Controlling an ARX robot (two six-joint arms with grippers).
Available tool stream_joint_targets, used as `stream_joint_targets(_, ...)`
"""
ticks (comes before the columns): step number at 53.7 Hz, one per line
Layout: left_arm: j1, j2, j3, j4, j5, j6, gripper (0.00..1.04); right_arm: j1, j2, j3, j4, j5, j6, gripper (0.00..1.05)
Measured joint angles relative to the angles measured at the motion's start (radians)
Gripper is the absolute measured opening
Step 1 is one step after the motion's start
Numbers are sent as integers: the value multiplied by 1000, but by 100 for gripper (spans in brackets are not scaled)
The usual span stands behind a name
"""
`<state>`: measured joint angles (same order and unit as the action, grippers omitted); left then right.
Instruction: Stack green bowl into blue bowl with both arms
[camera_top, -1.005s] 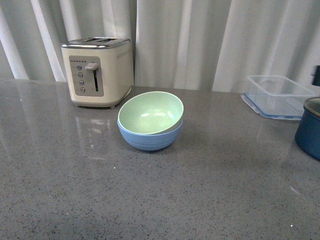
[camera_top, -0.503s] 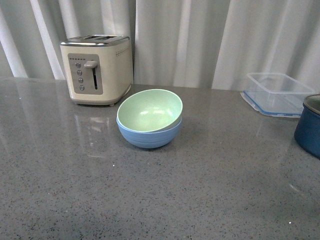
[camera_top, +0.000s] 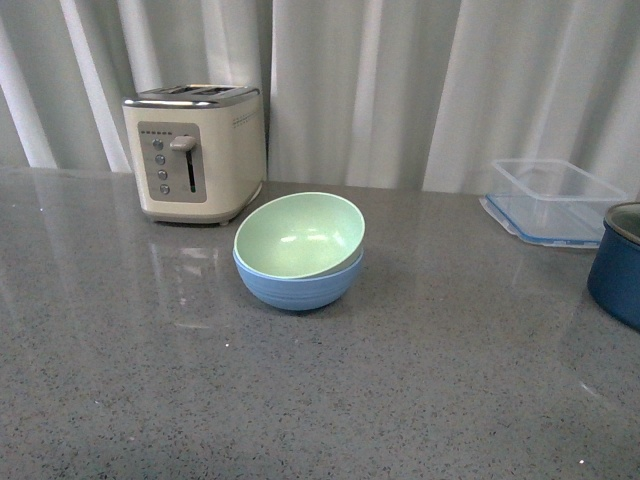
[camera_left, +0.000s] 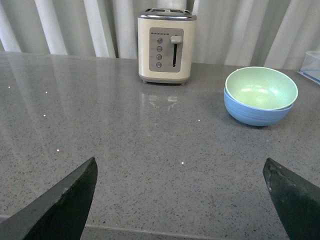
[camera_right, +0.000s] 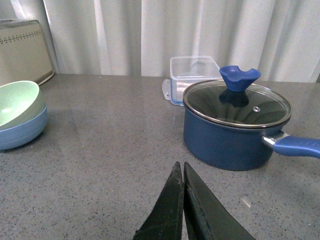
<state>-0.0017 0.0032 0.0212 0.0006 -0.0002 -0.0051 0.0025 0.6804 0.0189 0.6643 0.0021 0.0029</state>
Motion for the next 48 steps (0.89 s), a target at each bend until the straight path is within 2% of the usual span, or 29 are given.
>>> stream_joint_targets(48, 0, 0, 0, 0, 0, 0, 98, 0, -425, -14, -406, 0, 0, 1)
